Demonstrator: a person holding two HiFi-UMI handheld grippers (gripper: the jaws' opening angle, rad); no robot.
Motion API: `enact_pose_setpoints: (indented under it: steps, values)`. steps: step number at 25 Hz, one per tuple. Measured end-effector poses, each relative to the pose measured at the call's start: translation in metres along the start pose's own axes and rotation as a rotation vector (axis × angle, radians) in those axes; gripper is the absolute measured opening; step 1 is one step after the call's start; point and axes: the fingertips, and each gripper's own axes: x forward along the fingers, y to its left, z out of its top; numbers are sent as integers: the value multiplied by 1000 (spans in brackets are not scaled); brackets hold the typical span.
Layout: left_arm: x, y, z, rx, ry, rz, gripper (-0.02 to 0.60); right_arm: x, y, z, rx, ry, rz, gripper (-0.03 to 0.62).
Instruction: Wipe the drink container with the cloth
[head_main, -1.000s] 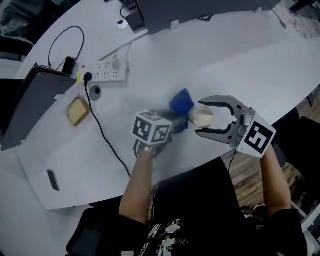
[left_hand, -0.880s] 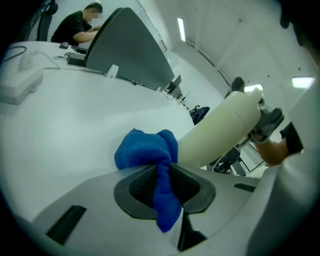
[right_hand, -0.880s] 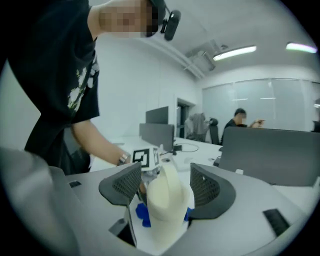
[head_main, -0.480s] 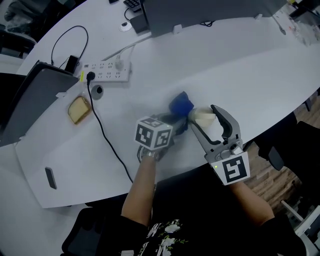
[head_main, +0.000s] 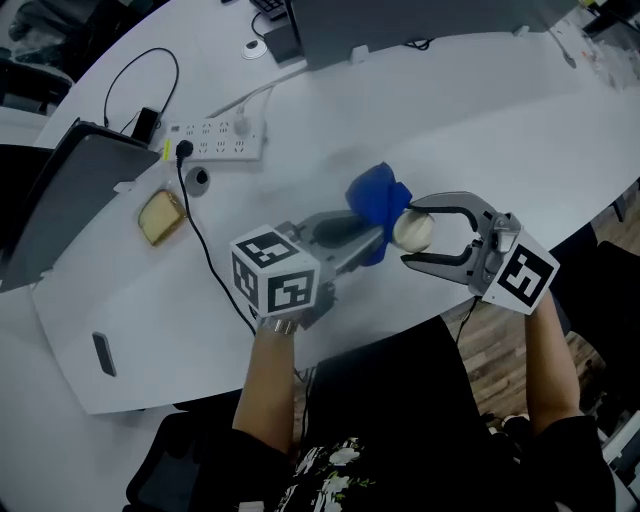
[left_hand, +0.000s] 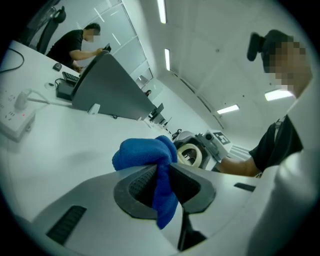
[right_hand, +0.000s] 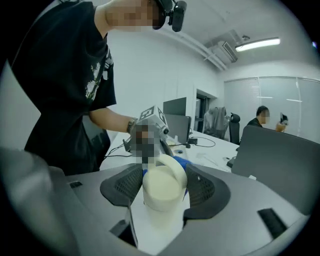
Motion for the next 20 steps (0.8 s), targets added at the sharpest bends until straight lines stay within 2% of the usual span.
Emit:
enact_pose_setpoints:
  steps: [3,8,11,13,16,18,20]
  values:
    - [9,16,-12,-28,25,29,66,2,-1,-1,19,14,20,261]
    - [29,70,-85,-11,284,199,66,5,-1,1,24,-10,13,261]
    - [31,79,-98,-37,277,227,66,4,-3,-1,50,4,-14,262]
    - [32,78,-97,-52,259,218,66,-6,-6,9,118,-53,-123,262]
    - [32,78,-97,-54,258,220,66,-32,-14,40,195,-252,-423,262]
    - [31,78,-97,-56,255,225,66,-38,-14,35,233,-266,-616,262]
    - [31,79,-97,-61,245,230,66,-31,-11,13,265,-203,-722,275]
